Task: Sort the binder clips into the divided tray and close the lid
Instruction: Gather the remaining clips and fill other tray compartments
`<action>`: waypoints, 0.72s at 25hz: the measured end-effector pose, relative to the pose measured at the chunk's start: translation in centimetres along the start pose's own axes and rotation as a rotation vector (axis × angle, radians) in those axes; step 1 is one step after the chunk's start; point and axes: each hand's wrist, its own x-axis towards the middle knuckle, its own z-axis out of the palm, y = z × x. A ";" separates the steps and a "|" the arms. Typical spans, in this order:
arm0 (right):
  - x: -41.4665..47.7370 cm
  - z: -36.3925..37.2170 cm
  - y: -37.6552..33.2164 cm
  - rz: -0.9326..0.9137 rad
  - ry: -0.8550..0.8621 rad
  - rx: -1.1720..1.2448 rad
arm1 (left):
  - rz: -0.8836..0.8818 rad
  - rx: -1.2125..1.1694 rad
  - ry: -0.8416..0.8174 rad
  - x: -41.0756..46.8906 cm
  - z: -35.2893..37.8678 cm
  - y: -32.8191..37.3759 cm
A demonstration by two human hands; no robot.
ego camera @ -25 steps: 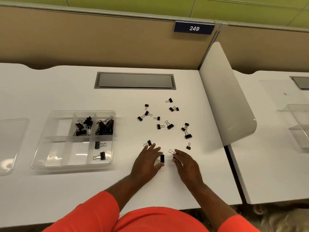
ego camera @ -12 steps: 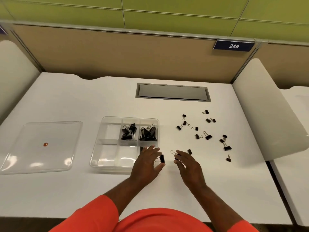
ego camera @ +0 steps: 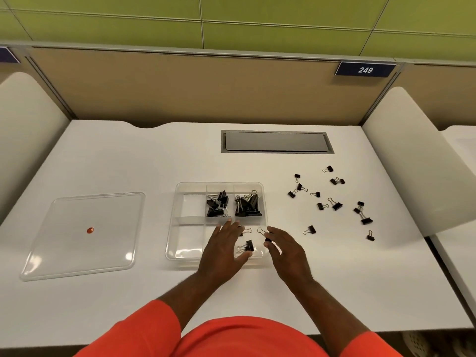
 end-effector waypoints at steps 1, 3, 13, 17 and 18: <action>0.1 0.3 -0.4 -0.005 0.002 0.003 | 0.005 0.009 -0.003 -0.2 -0.2 -0.4; 0.4 0.6 -0.9 -0.008 -0.014 -0.006 | 0.011 0.012 -0.008 -0.4 -0.4 -1.0; -0.8 -2.1 0.7 0.005 -0.237 -0.345 | 0.046 -0.004 -0.056 0.0 1.1 1.1; -0.8 -4.7 2.8 0.013 -0.272 -0.369 | 0.066 -0.010 -0.087 1.6 2.6 3.5; -0.7 -5.6 3.6 0.009 -0.276 -0.371 | 0.066 -0.006 -0.092 2.0 3.2 4.4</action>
